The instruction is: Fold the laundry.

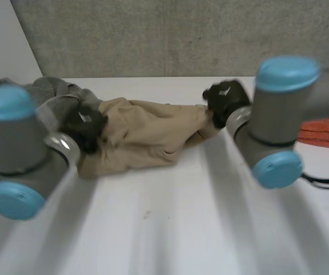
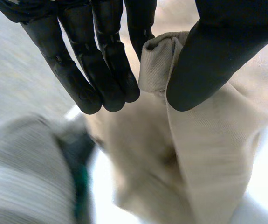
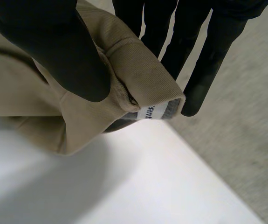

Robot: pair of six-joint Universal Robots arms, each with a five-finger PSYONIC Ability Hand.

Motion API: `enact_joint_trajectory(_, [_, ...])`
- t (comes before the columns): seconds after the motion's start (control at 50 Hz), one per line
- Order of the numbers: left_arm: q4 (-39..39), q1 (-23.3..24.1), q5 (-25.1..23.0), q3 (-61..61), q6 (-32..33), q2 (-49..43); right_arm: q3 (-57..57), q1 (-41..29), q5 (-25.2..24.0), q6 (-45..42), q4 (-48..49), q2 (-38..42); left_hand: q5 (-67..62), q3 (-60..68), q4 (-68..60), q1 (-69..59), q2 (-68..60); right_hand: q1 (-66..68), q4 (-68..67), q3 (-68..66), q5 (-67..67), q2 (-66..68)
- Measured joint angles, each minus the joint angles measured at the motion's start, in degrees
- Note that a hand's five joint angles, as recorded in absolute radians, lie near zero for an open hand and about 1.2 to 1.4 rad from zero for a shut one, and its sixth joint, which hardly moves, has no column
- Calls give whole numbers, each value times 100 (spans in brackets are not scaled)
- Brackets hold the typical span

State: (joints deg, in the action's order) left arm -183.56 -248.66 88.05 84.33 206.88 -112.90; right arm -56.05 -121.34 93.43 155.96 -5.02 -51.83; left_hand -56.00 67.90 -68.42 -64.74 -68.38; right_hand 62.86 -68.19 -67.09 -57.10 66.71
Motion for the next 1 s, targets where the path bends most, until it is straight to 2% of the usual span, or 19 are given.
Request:
enact_joint_trajectory(0.12, [486, -369, -267, -664, -1060, 1634, 69, 288, -422, 126, -145, -1003, 0, 6, -2, 0, -9, 0, 0, 0, 0, 0])
enact_joint_trajectory(0.2, [644, -615, -353, -1268, -1718, 2406, 380, 426, -579, 294, -170, -1523, 0, 6, -3, 0, -10, 0, -17, 0, -39, 0])
enact_joint_trajectory(0.32, [890, -923, -297, -2325, -2514, 2841, 1074, 613, -717, 604, -183, -1895, 0, 5, -3, 0, -12, 0, -36, -91, -62, 0])
enact_joint_trajectory(0.4, [1024, -1016, -243, -2838, -2740, 2773, 1474, 717, -755, 780, -210, -1869, 0, 6, -4, 0, -13, 0, -36, -91, -63, 45])
enact_joint_trajectory(0.52, [1152, -967, -148, -3658, -2804, 2027, 2051, 831, -759, 971, -369, -1348, 0, 6, -4, -5, -14, 0, -36, -92, -63, 63])
enact_joint_trajectory(0.64, [1094, -715, 18, -4387, -2572, 711, 2221, 833, -617, 979, -425, -537, 0, 21, -5, -5, -17, 0, -36, -92, -63, 63])
enact_joint_trajectory(0.68, [1046, -579, 135, -4852, -2386, -113, 2263, 817, -460, 962, -368, -71, 0, 21, -5, -5, -17, 0, -36, -92, -63, 63])
enact_joint_trajectory(0.72, [1033, -540, 170, -5004, -2326, -370, 2277, 809, -388, 951, -331, 99, 0, 21, -5, -5, -17, 0, -36, -92, -63, 63])
enact_joint_trajectory(0.74, [1005, -444, 241, -5425, -2172, -1016, 2298, 800, -314, 937, -281, 259, 0, 21, -5, -5, -17, 0, -36, -92, -63, 63])
enact_joint_trajectory(0.78, [982, -361, 290, -5857, -2024, -1611, 2406, 763, -12, 831, -20, 835, 0, 21, -7, -8, -19, 0, 4, -69, -39, 48])
enact_joint_trajectory(0.8, [980, -317, 305, -6109, -1941, -1941, 2477, 751, 107, 752, 107, 1064, -15, 21, -8, -134, -19, -343, 452, 371, 384, -452])
enact_joint_trajectory(0.84, [974, -238, 330, -6605, -1787, -2550, 2626, 727, 305, 570, 319, 1431, 49, -120, 93, -60, 129, -1855, 1956, 2020, 1925, -2058])
enact_joint_trajectory(0.86, [976, -198, 345, -6898, -1705, -2872, 2742, 712, 435, 427, 440, 1646, 691, -890, 804, 698, 911, -2673, 2865, 2810, 2866, -2880])
enact_joint_trajectory(0.88, [984, -158, 363, -7206, -1625, -3187, 2878, 699, 579, 255, 553, 1859, 2006, -2084, 2123, 2225, 2130, -3609, 3654, 3731, 3704, -3812])
enact_joint_trajectory(0.9, [993, -135, 380, -7395, -1580, -3368, 2957, 692, 656, 155, 606, 1968, 2006, -2084, 2123, 2225, 2130, -4371, 4499, 4449, 4545, -4619])
enact_joint_trajectory(0.92, [1011, -110, 412, -7606, -1533, -3557, 3076, 682, 789, 15, 669, 2111, 3360, -3409, 3475, 3788, 3473, -4842, 5199, 5121, 5161, -5145])
enact_joint_trajectory(0.96, [1072, -67, 517, -7958, -1466, -3822, 3257, 681, 1026, -187, 699, 2279, 5008, -5201, 5257, 5317, 5267, -5003, 5583, 5508, 5433, -5457])
enact_joint_trajectory(1.0, [1144, -40, 623, -8066, -1443, -3859, 3302, 698, 1147, -239, 612, 2269, 5296, -5573, 5688, 5394, 5624, -5003, 5616, 5521, 5434, -5459])
